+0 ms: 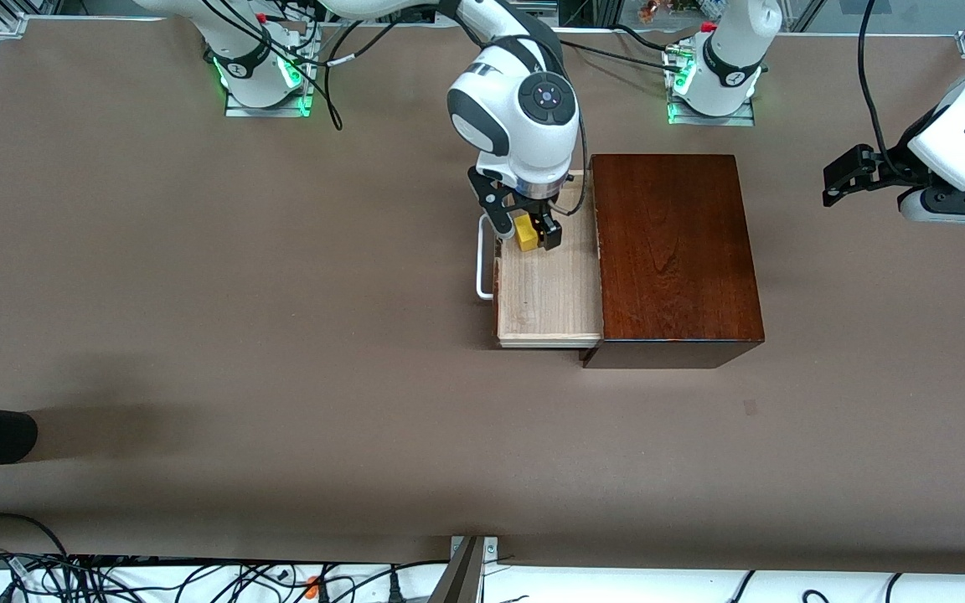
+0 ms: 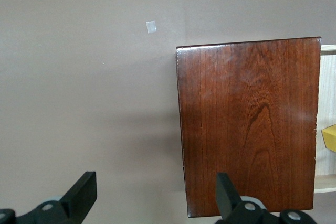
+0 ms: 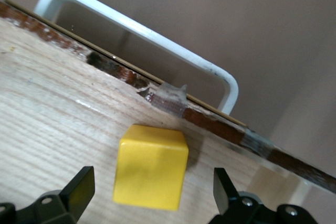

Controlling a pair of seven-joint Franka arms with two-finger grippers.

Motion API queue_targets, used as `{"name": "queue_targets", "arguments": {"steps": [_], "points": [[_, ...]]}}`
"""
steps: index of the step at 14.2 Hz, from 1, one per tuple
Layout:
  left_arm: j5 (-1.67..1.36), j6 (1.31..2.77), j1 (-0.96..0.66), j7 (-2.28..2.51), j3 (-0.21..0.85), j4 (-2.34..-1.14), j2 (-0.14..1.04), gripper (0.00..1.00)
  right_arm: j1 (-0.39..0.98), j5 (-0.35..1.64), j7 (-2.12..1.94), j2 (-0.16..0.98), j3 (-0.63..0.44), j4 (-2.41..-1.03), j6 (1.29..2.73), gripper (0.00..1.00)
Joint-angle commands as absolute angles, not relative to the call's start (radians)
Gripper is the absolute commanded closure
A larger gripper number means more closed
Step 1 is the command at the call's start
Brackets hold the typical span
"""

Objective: Open drawer, take yellow block, close drawer
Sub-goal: 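Lower the right gripper onto the yellow cube in the drawer, then grasp the yellow cube and lift it with the right gripper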

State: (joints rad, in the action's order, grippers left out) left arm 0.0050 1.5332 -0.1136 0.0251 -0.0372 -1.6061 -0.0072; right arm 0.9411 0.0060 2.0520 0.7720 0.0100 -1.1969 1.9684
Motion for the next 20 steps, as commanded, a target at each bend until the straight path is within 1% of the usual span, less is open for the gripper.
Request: {"name": "queue_targets", "arguments": {"steps": [1, 2, 3, 4, 5, 9, 12, 16, 20], "points": [[0.028, 1.546, -0.101, 0.002, -0.025, -1.621, -0.021, 0.00, 0.959, -0.020, 2.083, 0.795, -0.002, -1.167, 1.973, 0.00], [0.028, 1.548, -0.101, 0.003, -0.025, -1.621, -0.021, 0.00, 0.960, -0.021, 2.083, 0.801, -0.002, -1.169, 1.973, 0.04], [0.028, 1.548, -0.103, 0.003, -0.025, -1.621, -0.021, 0.00, 0.960, -0.021, 2.082, 0.801, -0.002, -1.169, 1.974, 0.27], [0.028, 1.548, -0.101, 0.003, -0.025, -1.621, -0.021, 0.00, 0.960, -0.020, 2.082, 0.801, -0.002, -1.169, 1.974, 0.57], [0.028, 1.548, -0.103, 0.003, -0.025, -1.620, -0.021, 0.00, 0.959, -0.020, 2.083, 0.801, -0.002, -1.167, 1.973, 0.70], [0.028, 1.548, -0.103, 0.003, -0.025, -1.620, -0.020, 0.00, 0.956, -0.017, 2.079, 0.775, -0.002, -1.157, 1.948, 0.73], [0.026, 1.546, -0.103, 0.011, -0.025, -1.618, -0.020, 0.00, 0.945, -0.014, 2.068, 0.715, -0.006, -1.155, 1.908, 0.73], [0.026, 1.546, -0.104, 0.017, -0.023, -1.612, -0.017, 0.00, 0.876, 0.015, 1.979, 0.612, 0.005, -1.155, 1.844, 0.73], [0.020, 1.546, -0.110, 0.017, -0.025, -1.588, -0.006, 0.00, 0.761, 0.087, 1.705, 0.540, -0.003, -1.161, 1.766, 0.73]]}}
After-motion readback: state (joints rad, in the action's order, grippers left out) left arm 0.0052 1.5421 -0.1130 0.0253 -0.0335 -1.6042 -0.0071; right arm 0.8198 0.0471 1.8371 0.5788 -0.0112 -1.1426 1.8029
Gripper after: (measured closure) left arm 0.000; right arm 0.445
